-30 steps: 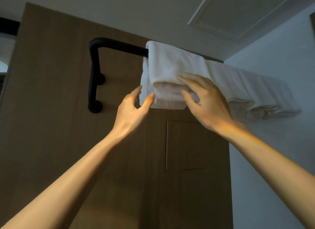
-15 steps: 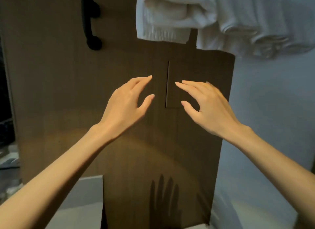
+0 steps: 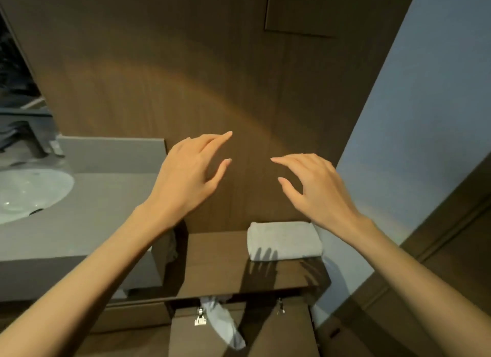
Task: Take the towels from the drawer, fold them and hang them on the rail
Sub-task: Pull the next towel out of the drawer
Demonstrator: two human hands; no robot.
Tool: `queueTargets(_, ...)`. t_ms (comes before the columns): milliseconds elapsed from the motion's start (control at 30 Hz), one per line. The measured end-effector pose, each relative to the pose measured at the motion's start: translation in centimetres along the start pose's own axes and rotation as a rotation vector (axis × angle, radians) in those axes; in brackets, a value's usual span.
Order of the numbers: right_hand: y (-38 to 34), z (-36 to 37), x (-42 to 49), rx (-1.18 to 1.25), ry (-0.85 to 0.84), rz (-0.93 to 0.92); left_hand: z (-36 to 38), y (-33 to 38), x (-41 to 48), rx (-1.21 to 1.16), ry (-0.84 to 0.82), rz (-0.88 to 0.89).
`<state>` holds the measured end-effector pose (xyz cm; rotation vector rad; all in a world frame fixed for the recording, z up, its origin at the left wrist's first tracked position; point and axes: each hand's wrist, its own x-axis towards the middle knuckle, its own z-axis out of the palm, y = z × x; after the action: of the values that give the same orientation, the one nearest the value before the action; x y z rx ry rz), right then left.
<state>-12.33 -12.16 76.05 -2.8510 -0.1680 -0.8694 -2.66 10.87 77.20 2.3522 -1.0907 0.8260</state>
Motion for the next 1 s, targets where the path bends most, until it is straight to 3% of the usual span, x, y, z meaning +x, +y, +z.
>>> queueTargets(367,-0.2,16.3,-14.4,0.168,-0.453,0.241,14.5,-1.4,-16.4,-0.129,-0.343,-0.221)
queueTargets(667,1.4,40.6,-28.2,0.198,-0.780,0.370,34.4,-7.5,-33.1,-0.087,-0.527,-0.357)
queueTargets(867,3.5,58.3,-37.2,0.234,-0.832,0.420,46.9,-12.6,-42.0,0.028,-0.587,-0.354)
queueTargets(1000,4.9,68.9,-40.8,0.278,-0.788,0.467,53.3,-15.1,-46.3,0.078,-0.543,-0.339)
